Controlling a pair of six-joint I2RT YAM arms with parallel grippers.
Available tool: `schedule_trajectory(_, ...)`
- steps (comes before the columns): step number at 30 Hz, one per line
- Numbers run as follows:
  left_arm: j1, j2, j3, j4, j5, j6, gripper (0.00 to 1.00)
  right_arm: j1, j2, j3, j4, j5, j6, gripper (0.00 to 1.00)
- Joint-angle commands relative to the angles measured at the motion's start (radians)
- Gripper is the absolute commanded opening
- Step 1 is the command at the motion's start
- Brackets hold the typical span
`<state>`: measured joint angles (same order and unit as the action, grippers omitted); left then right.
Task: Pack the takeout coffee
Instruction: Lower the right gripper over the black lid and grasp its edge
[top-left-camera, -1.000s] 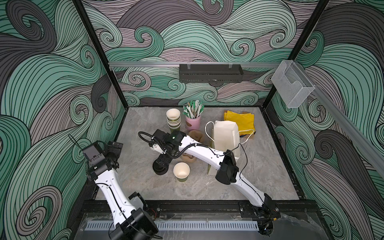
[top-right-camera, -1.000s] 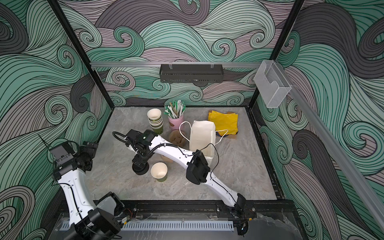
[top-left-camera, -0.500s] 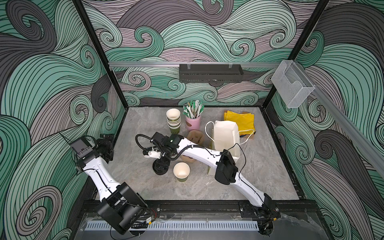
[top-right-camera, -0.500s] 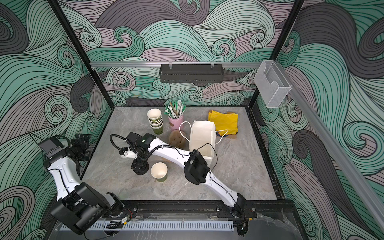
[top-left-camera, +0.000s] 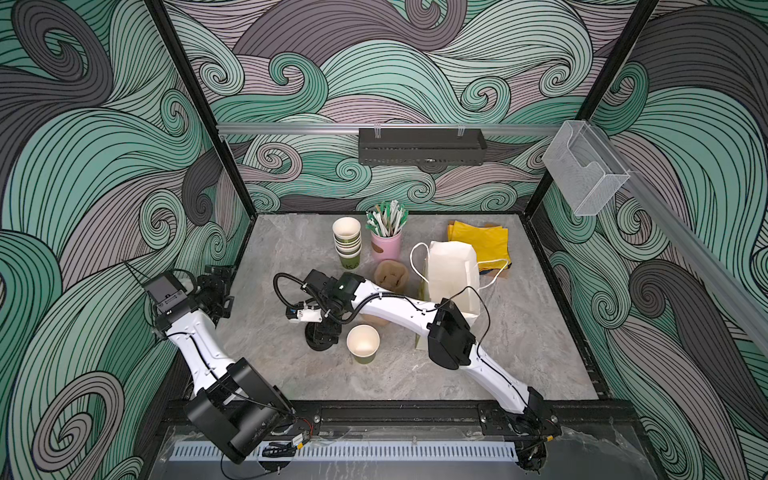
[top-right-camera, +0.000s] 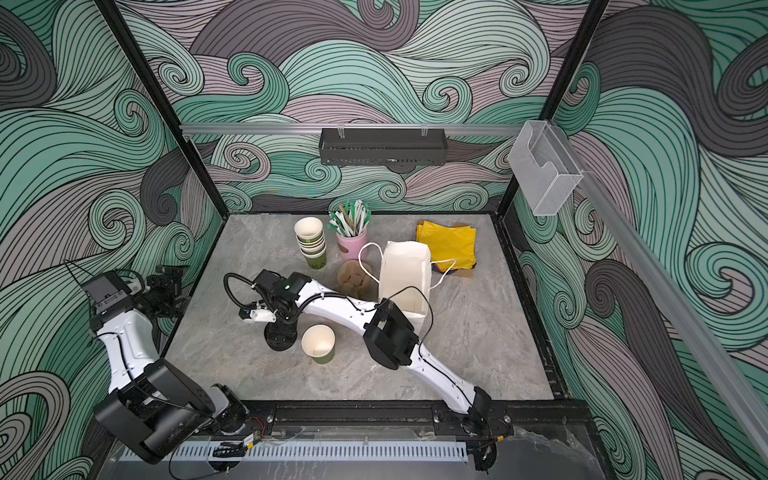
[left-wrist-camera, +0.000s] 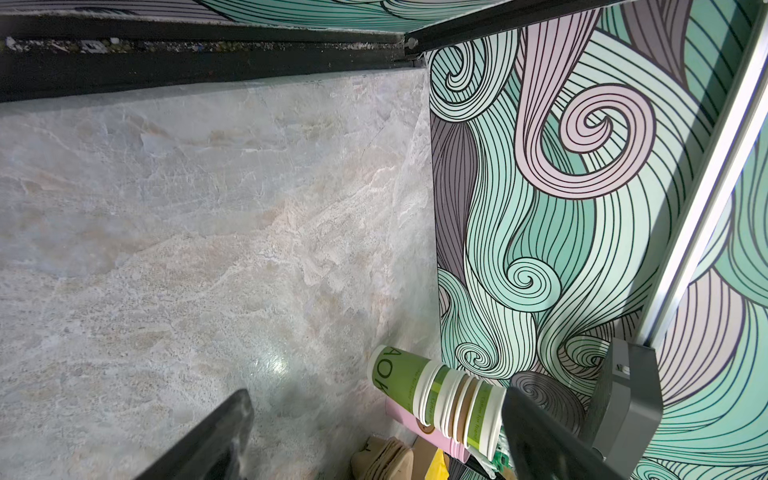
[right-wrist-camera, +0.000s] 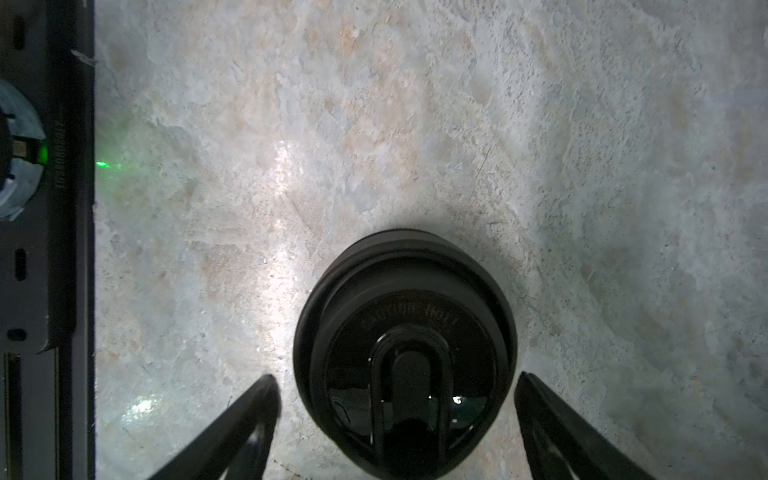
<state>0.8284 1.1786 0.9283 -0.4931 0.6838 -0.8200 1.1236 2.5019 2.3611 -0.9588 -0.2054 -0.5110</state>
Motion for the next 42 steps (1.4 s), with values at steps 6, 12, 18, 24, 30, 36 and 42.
schedule_trajectory(6,-0.011,0.003,0.032,0.01,0.017,0.013,0.96,0.008,-0.001,0.021,0.017,0.027,-0.025,0.89)
schedule_trajectory(12,-0.012,-0.01,0.03,0.008,0.014,0.012,0.96,-0.009,0.002,0.04,0.021,0.041,0.035,0.96)
schedule_trajectory(18,-0.014,-0.02,0.021,0.013,0.015,0.007,0.96,-0.02,0.016,0.027,0.024,-0.028,0.102,0.96)
schedule_trajectory(24,-0.017,-0.028,0.018,0.014,0.018,0.004,0.96,-0.019,0.046,0.035,0.024,-0.041,0.117,0.96)
schedule_trajectory(30,-0.018,-0.031,0.018,0.014,0.017,0.001,0.96,-0.019,0.056,0.035,0.024,-0.032,0.121,0.95)
schedule_trajectory(36,-0.018,-0.034,0.017,0.014,0.013,-0.004,0.96,-0.018,0.057,0.033,0.024,-0.019,0.121,0.89)
schedule_trajectory(42,-0.02,-0.036,0.017,0.014,0.014,-0.004,0.96,-0.001,0.044,0.036,0.022,0.037,0.105,0.94)
